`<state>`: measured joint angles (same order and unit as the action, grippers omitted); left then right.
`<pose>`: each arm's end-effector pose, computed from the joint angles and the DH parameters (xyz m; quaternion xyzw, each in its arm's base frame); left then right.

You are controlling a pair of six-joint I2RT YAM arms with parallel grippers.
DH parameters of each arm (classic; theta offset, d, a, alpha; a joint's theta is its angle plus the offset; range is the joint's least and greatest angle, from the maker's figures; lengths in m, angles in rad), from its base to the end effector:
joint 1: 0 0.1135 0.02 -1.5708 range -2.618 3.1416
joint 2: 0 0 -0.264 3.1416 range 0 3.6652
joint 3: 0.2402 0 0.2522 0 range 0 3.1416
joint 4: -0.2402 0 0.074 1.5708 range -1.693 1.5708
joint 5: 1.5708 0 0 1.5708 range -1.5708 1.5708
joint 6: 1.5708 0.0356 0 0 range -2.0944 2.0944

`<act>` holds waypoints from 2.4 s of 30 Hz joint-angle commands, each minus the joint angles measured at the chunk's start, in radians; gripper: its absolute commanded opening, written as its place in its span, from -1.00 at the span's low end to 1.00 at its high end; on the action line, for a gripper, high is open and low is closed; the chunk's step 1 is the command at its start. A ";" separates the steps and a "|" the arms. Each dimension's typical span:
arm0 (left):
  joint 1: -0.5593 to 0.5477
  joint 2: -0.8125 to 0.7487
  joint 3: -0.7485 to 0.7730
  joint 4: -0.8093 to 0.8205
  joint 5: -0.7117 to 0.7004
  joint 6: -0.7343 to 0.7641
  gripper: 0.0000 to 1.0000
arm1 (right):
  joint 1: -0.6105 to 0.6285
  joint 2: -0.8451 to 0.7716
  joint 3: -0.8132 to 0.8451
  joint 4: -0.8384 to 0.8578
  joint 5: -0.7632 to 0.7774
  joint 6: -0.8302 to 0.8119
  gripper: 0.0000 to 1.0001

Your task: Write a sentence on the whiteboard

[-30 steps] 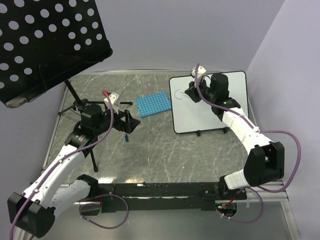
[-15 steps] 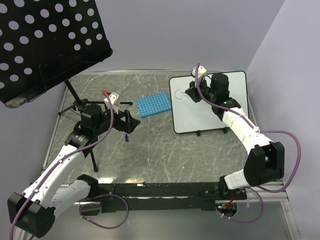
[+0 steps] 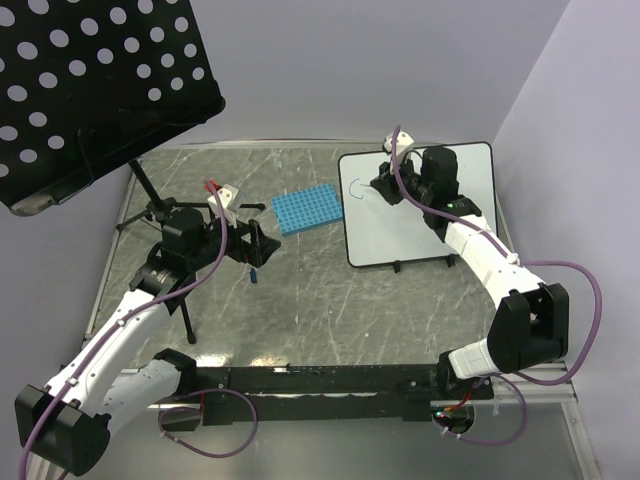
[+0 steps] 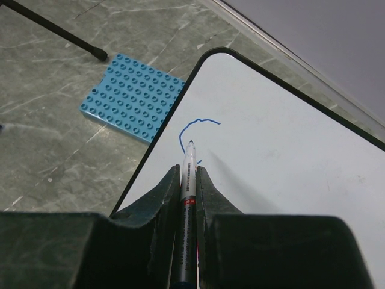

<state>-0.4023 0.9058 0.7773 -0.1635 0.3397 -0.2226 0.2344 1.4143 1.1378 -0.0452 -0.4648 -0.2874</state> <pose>0.1893 -0.0934 0.3184 0.1714 0.7787 -0.3099 0.5180 0.3185 0.0925 0.3317 -0.3337 0.7280 0.1717 0.5738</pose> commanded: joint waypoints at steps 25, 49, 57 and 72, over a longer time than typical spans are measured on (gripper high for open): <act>0.003 0.001 0.007 0.015 0.019 0.006 0.93 | -0.009 0.051 0.022 -0.039 -0.017 -0.116 -1.00; 0.003 0.002 0.007 0.015 0.025 0.005 0.93 | -0.009 0.120 0.046 -0.009 0.063 -0.090 -1.00; 0.003 0.002 0.007 0.016 0.025 0.005 0.93 | -0.009 0.123 0.037 0.036 0.094 -0.052 -1.00; 0.003 0.007 0.007 0.016 0.028 0.005 0.93 | -0.007 0.112 0.013 0.116 0.167 0.010 -1.00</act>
<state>-0.4023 0.9134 0.7773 -0.1646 0.3508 -0.2226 0.2310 1.5291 1.1431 0.0021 -0.3435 -0.3046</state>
